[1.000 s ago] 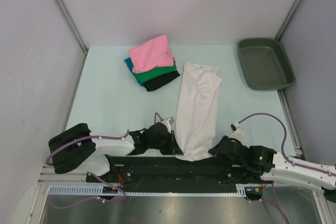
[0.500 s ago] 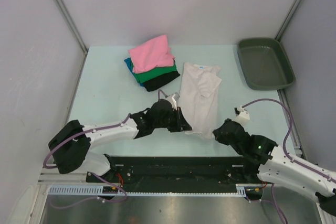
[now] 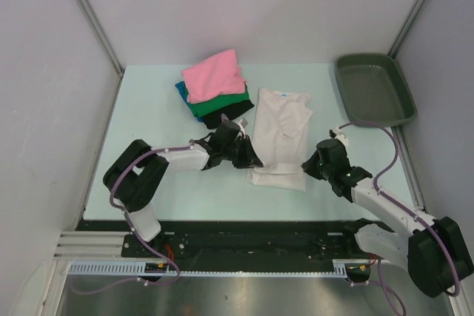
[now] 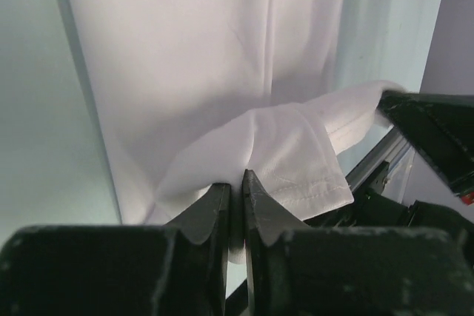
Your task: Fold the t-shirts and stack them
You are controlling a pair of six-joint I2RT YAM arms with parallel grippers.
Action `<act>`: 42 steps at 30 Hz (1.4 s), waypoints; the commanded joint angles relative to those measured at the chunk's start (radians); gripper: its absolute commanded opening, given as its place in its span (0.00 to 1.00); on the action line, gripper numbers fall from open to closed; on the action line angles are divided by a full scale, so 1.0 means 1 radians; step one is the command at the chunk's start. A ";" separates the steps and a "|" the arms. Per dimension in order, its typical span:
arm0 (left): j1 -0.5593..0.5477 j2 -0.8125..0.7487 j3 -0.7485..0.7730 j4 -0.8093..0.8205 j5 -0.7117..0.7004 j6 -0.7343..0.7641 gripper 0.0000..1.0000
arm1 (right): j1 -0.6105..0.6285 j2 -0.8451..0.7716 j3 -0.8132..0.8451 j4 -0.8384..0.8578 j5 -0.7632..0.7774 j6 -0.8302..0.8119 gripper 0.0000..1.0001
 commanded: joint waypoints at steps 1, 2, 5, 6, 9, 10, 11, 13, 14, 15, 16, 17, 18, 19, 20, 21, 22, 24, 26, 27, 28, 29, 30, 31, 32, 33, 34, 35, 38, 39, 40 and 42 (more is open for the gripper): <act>0.057 0.065 0.113 0.047 0.070 0.049 0.14 | -0.034 0.086 0.026 0.184 -0.069 -0.052 0.00; 0.065 0.093 0.127 0.047 0.076 0.054 0.14 | -0.041 0.100 0.028 0.201 -0.085 -0.054 0.00; 0.085 0.147 0.192 0.025 0.099 0.071 0.14 | -0.083 0.155 0.045 0.232 -0.102 -0.067 0.00; 0.088 0.159 0.207 0.019 0.102 0.074 0.15 | -0.093 0.173 0.049 0.235 -0.106 -0.072 0.00; 0.103 0.194 0.255 -0.002 0.115 0.086 0.15 | -0.132 0.195 0.066 0.267 -0.131 -0.084 0.00; 0.109 0.201 0.267 -0.004 0.116 0.086 0.15 | -0.140 0.209 0.072 0.270 -0.131 -0.087 0.00; 0.111 0.213 0.273 -0.008 0.113 0.086 0.15 | -0.146 0.218 0.084 0.272 -0.134 -0.092 0.00; 0.120 0.221 0.285 -0.012 0.115 0.091 0.15 | -0.164 0.242 0.094 0.284 -0.142 -0.098 0.00; 0.124 0.234 0.290 -0.012 0.116 0.091 0.16 | -0.170 0.255 0.098 0.289 -0.146 -0.101 0.00; 0.132 0.239 0.295 -0.010 0.119 0.091 0.16 | -0.178 0.264 0.110 0.296 -0.148 -0.103 0.00; 0.135 0.254 0.305 -0.012 0.122 0.091 0.17 | -0.184 0.287 0.115 0.303 -0.148 -0.103 0.00; 0.138 0.260 0.313 -0.013 0.125 0.091 0.20 | -0.189 0.298 0.120 0.307 -0.151 -0.103 0.00; 0.146 0.270 0.334 -0.019 0.127 0.092 0.26 | -0.195 0.311 0.129 0.322 -0.149 -0.101 0.00; 0.151 0.288 0.347 -0.025 0.127 0.094 0.45 | -0.199 0.327 0.135 0.332 -0.146 -0.100 0.00; 0.158 0.297 0.361 -0.031 0.129 0.092 0.58 | -0.207 0.357 0.146 0.338 -0.131 -0.097 0.06; 0.172 0.305 0.391 -0.030 0.132 0.089 0.71 | -0.215 0.376 0.158 0.361 -0.120 -0.090 0.21; 0.184 0.320 0.414 -0.032 0.135 0.088 0.95 | -0.238 0.394 0.187 0.382 -0.114 -0.077 0.37; 0.225 0.332 0.494 -0.044 0.147 0.077 1.00 | -0.276 0.458 0.224 0.440 -0.112 -0.041 0.61; 0.252 0.333 0.538 -0.045 0.167 0.063 1.00 | -0.317 0.482 0.265 0.464 -0.117 0.018 0.92; 0.272 0.326 0.563 -0.065 0.171 0.061 1.00 | -0.324 0.477 0.272 0.477 -0.109 0.023 0.99; 0.276 0.293 0.563 -0.071 0.168 0.065 1.00 | -0.324 0.466 0.281 0.479 -0.103 0.026 1.00; 0.281 0.270 0.554 -0.081 0.164 0.069 1.00 | -0.325 0.451 0.284 0.468 -0.105 0.026 1.00; 0.281 0.245 0.518 -0.087 0.153 0.086 1.00 | -0.322 0.410 0.284 0.435 -0.106 0.019 1.00; 0.278 0.187 0.490 -0.088 0.149 0.094 1.00 | -0.319 0.388 0.284 0.410 -0.117 0.008 1.00; 0.275 0.153 0.453 -0.088 0.144 0.097 1.00 | -0.308 0.365 0.284 0.375 -0.117 -0.001 1.00; 0.266 0.120 0.363 -0.113 0.138 0.101 1.00 | -0.296 0.312 0.282 0.290 -0.117 -0.026 1.00; 0.257 0.046 0.312 -0.114 0.123 0.106 1.00 | -0.282 0.289 0.282 0.249 -0.109 -0.043 1.00; 0.249 0.012 0.260 -0.114 0.113 0.107 1.00 | -0.244 0.258 0.276 0.184 -0.096 -0.056 1.00; 0.203 -0.114 0.053 -0.099 0.084 0.104 1.00 | -0.178 0.128 0.235 0.041 -0.042 -0.086 1.00; 0.181 -0.138 -0.040 -0.064 0.081 0.097 1.00 | -0.140 0.095 0.198 -0.011 -0.028 -0.086 1.00; 0.171 -0.178 -0.087 -0.041 0.079 0.088 1.00 | -0.123 0.028 0.181 -0.033 -0.019 -0.081 1.00; 0.137 -0.204 -0.197 0.017 0.079 0.063 1.00 | -0.095 -0.024 0.120 -0.084 -0.025 -0.061 1.00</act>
